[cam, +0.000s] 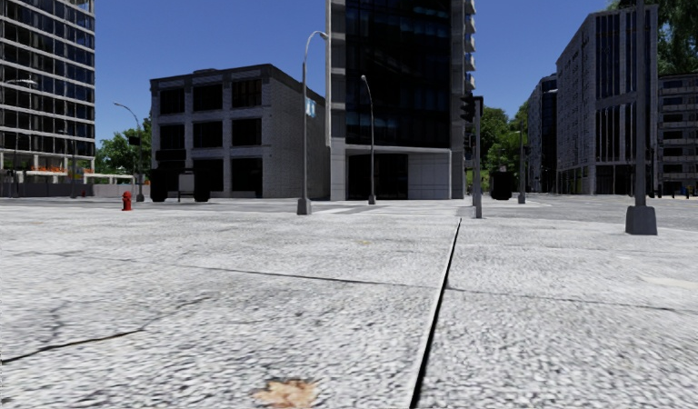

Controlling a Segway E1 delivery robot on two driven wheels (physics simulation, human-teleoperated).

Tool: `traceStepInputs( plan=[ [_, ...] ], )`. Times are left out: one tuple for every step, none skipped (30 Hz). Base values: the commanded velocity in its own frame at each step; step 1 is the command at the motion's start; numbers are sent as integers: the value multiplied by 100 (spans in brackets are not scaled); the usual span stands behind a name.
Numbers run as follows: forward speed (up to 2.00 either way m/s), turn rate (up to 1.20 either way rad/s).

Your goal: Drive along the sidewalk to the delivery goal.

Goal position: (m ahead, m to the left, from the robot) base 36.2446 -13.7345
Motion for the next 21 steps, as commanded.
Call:
traceStepInputs(
  plan=[
    [200,1],
    [200,1],
    [200,1],
    [200,1],
    [200,1],
    [200,1],
    [200,1],
    [200,1],
    [200,1],
    [200,1],
    [200,1],
    [200,1],
    [200,1],
    [200,1],
    [200,1],
    [200,1],
    [200,1],
    [200,0],
    [200,0],
    [200,0],
    [200,0]
  ],
)
